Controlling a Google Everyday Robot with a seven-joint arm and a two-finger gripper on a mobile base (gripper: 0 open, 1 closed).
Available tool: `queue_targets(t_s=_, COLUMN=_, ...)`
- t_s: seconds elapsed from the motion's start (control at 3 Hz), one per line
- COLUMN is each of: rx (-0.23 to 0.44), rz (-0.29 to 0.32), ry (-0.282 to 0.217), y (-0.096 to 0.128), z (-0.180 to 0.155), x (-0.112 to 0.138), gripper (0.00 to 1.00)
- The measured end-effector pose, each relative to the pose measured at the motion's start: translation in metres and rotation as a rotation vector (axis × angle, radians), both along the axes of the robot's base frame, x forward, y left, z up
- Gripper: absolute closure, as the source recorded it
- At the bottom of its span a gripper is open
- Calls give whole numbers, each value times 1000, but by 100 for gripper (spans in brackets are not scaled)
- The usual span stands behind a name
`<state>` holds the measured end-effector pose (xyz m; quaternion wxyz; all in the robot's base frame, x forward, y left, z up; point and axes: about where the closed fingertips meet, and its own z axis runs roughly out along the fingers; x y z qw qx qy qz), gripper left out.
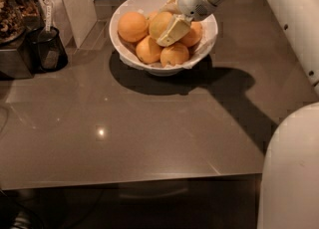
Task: Pick orange from white bowl
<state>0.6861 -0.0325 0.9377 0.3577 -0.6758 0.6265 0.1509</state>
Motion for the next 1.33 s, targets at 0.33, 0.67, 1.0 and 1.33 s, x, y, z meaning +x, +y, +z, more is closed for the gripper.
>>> queue_targets(t_s=0.33, rx=0, rz=0, ry=0, y=0, z=0, x=0, gripper=65)
queue_targets(t_s=0.67, rx=0, rz=0, ry=0, y=0, z=0, x=0, gripper=89)
queue_targets(t_s=1.0, rx=0, rz=0, ry=0, y=0, z=0, x=0, gripper=100)
queue_targets(t_s=1.33, rx=0, rz=0, ry=0, y=0, z=0, x=0, gripper=100)
